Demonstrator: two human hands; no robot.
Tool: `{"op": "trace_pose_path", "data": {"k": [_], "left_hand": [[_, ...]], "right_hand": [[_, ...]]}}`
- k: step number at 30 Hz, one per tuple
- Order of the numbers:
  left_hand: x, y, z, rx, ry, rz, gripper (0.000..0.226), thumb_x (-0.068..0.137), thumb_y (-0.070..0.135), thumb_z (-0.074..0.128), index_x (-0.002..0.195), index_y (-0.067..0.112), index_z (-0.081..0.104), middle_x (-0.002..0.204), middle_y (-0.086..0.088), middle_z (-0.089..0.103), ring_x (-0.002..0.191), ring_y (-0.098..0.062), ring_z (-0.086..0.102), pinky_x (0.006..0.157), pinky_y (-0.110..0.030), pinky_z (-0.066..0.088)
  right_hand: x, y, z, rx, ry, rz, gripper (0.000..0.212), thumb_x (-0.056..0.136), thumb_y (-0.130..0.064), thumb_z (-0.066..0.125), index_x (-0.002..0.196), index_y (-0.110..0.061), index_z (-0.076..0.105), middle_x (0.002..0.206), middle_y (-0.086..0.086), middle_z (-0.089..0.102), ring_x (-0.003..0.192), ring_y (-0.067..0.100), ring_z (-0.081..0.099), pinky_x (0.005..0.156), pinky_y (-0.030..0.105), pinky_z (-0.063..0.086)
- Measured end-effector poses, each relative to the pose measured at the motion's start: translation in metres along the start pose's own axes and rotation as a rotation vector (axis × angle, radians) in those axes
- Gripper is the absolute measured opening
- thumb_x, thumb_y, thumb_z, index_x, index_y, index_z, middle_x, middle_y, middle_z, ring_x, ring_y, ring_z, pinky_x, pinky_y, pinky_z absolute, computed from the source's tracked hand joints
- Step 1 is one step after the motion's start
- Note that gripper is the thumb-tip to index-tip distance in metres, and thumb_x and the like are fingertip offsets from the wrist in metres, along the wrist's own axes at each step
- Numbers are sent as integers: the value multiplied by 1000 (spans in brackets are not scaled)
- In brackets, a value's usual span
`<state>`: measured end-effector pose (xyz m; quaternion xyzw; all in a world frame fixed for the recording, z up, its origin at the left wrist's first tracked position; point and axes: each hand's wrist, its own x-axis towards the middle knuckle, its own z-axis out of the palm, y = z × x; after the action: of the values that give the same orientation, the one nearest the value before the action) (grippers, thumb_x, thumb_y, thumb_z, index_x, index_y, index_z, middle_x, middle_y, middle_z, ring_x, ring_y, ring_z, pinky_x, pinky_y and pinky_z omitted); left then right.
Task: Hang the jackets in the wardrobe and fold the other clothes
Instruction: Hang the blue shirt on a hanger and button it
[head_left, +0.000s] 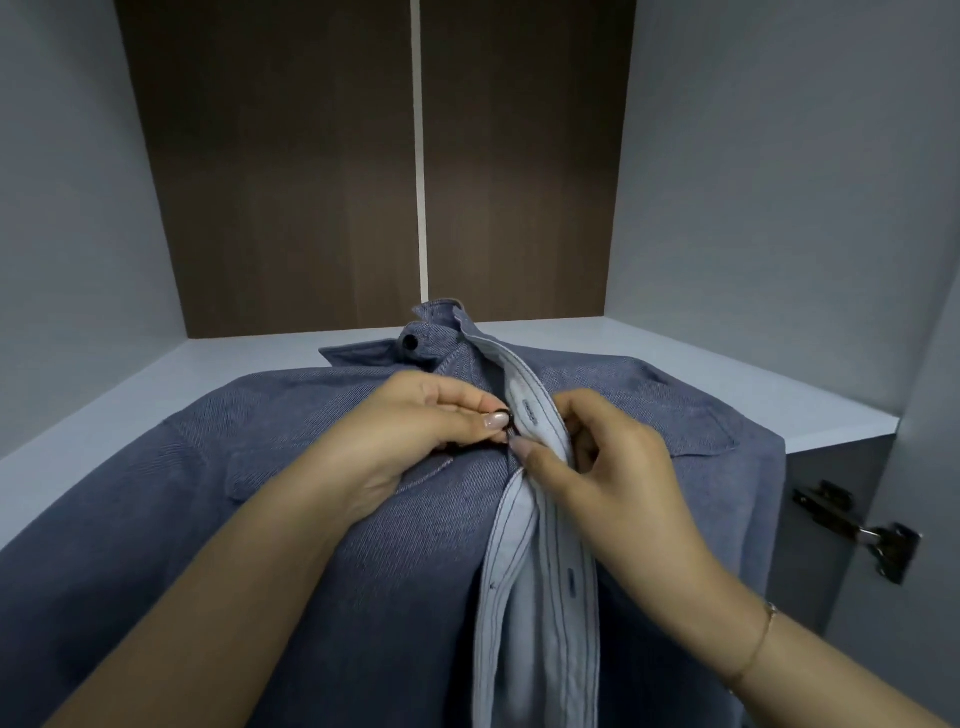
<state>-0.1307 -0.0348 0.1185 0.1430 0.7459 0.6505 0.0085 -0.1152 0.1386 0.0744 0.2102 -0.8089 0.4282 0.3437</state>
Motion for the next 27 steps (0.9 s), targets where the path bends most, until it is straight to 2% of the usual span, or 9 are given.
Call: {"op": "trace_pose_path", "data": {"k": [2, 7, 11, 14, 16, 19, 21, 25, 27], "left_hand": [[0, 0, 0, -24, 0, 1, 7, 79, 4, 72, 82, 10, 73, 73, -5, 75, 61, 0, 67, 51, -6, 43], [2, -1, 0, -21, 46, 11, 7, 80, 9, 74, 80, 15, 77, 74, -2, 74, 57, 3, 61, 50, -6, 41], [2, -2, -2, 18, 52, 16, 8, 80, 11, 74, 79, 18, 78, 75, 1, 74, 58, 5, 58, 52, -7, 39], [1, -2, -1, -13, 64, 33, 11, 80, 8, 73, 78, 17, 77, 65, 5, 71, 53, 6, 57, 49, -6, 39], [0, -2, -1, -19, 61, 42, 9, 81, 7, 72, 81, 15, 77, 66, 3, 72, 53, 7, 58, 49, -5, 39], [0, -2, -2, -18, 52, 31, 7, 80, 11, 74, 84, 15, 78, 74, -1, 75, 56, 7, 59, 50, -5, 40], [-1, -2, -3, -21, 44, 33, 6, 79, 13, 75, 83, 16, 78, 75, 1, 75, 57, 7, 59, 52, -6, 40], [-5, -1, -5, -80, 9, 60, 17, 65, 24, 79, 81, 19, 80, 81, -3, 76, 68, 0, 63, 72, -18, 44], [-5, -2, -5, -108, 5, 57, 15, 64, 22, 79, 78, 17, 80, 79, -4, 75, 66, -2, 63, 67, -16, 47]], "right_hand": [[-2, -1, 3, 16, 62, -3, 18, 78, -17, 79, 84, -24, 64, 69, -14, 53, 64, 1, 50, 58, 11, 33], [1, -3, 9, 442, 97, 219, 17, 71, -6, 84, 77, -18, 74, 58, -5, 47, 52, 6, 36, 51, 17, 32], [6, -10, 9, 404, 117, 188, 17, 66, 1, 85, 64, -13, 74, 60, -11, 43, 51, 4, 37, 52, 10, 30], [2, -14, 8, 411, 115, 123, 14, 71, -23, 82, 63, -17, 74, 59, -10, 44, 54, 3, 41, 54, 11, 32], [-2, -15, 9, 346, 118, 69, 17, 77, -35, 75, 68, -20, 74, 62, -5, 53, 58, 6, 47, 58, 14, 36], [-6, -11, 14, 330, 217, 97, 6, 83, -20, 74, 77, -22, 73, 67, -2, 63, 63, 8, 56, 61, 20, 44], [-4, -9, 18, 357, 286, 152, 10, 82, -15, 76, 76, -22, 72, 64, -5, 63, 61, 5, 56, 60, 20, 46], [1, -8, 24, 379, 315, 201, 12, 81, -15, 76, 72, -19, 70, 62, -5, 62, 59, 4, 54, 59, 19, 45], [0, -9, 25, 409, 297, 200, 12, 82, -17, 76, 71, -19, 70, 63, -6, 62, 61, 4, 53, 59, 17, 44]]}}
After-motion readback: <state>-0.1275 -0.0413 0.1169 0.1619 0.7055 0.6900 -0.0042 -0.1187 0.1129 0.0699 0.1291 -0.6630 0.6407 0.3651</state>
